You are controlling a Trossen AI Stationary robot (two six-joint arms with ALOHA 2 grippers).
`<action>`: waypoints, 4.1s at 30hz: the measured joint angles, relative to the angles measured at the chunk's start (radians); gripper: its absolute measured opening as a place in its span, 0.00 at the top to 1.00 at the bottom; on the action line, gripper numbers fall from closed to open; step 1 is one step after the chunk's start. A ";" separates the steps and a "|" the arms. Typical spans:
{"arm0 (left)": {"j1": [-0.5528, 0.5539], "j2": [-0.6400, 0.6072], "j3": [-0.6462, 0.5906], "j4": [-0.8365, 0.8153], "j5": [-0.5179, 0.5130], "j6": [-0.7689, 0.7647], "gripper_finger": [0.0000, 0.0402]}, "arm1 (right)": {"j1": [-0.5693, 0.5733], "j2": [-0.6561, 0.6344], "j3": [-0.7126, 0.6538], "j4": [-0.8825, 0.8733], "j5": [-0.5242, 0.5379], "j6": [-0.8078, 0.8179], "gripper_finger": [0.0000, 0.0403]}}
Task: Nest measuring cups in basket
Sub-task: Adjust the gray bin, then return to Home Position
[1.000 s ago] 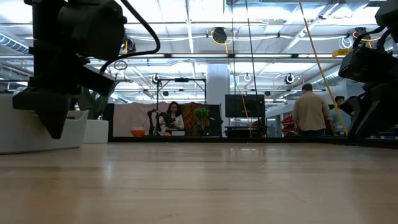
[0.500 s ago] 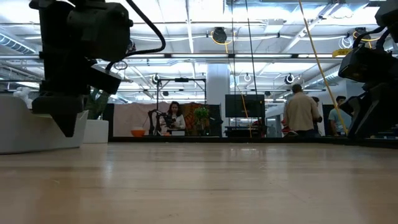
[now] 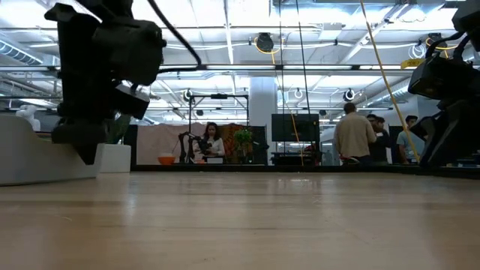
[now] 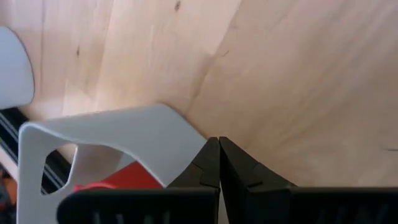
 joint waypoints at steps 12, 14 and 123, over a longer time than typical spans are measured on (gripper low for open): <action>-0.002 0.000 -0.071 0.008 0.015 -0.068 1.00 | 0.000 0.000 0.000 0.000 -0.021 0.002 0.79; -0.002 0.000 -0.071 0.008 0.006 -0.072 1.00 | 0.000 0.000 0.000 0.000 -0.021 0.002 0.79; -0.241 -1.603 -0.545 0.816 -0.154 0.809 1.00 | -0.015 -0.740 0.142 -0.131 0.050 -0.416 1.00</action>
